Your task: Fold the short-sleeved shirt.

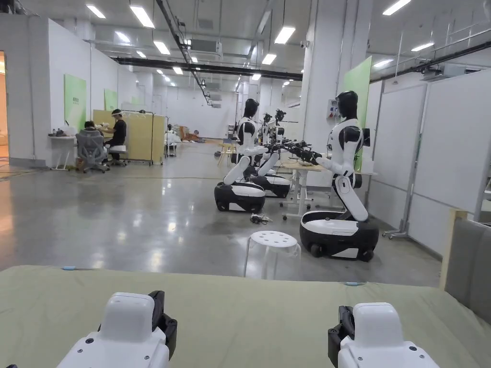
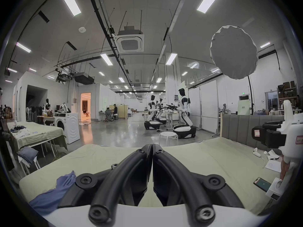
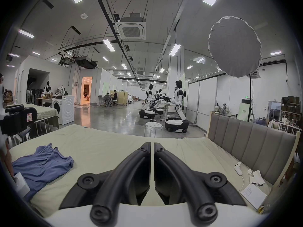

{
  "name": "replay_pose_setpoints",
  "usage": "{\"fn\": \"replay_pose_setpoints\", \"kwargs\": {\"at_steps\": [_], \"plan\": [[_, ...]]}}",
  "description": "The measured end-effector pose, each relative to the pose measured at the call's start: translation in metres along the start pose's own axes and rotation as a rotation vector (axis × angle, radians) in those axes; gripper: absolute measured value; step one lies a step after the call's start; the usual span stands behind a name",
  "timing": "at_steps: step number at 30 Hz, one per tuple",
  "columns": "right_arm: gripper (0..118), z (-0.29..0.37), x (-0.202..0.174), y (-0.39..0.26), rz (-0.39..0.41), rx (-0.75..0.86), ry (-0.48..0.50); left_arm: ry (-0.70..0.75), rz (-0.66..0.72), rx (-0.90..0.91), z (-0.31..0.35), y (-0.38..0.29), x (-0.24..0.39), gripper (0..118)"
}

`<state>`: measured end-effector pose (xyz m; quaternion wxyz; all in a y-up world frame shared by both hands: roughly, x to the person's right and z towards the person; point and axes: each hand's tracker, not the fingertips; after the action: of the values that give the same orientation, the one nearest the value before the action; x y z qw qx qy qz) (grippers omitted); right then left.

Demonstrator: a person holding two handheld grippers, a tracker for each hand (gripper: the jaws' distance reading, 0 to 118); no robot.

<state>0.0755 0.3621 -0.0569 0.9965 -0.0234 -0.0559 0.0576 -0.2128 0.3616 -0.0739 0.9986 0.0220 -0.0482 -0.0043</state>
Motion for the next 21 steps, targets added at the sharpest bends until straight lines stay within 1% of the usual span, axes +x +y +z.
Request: {"fn": "replay_pose_setpoints", "kwargs": {"at_steps": [4, 7, 11, 15, 19, 21], "plan": [[6, 0.0, -0.004, 0.001, 0.003, 0.0, 0.012, 0.022, -0.014, -0.005, 0.001, -0.003, -0.003, 5], [6, -0.003, -0.019, 0.002, 0.003, -0.006, 0.062, 0.046, -0.013, -0.012, 0.005, -0.004, -0.017, 5], [6, -0.007, -0.069, -0.001, 0.036, -0.001, 0.189, 0.13, -0.025, -0.024, 0.019, -0.006, -0.046, 5], [6, -0.007, -0.126, -0.004, 0.021, -0.011, 0.33, 0.234, -0.004, -0.049, 0.038, -0.01, -0.088, 5], [6, -0.002, -0.172, -0.008, 0.024, -0.011, 0.433, 0.34, 0.01, -0.08, 0.054, -0.018, -0.127, 5], [6, -0.001, -0.187, -0.011, 0.033, -0.014, 0.458, 0.354, 0.021, -0.1, 0.058, -0.023, -0.144, 5]]}}
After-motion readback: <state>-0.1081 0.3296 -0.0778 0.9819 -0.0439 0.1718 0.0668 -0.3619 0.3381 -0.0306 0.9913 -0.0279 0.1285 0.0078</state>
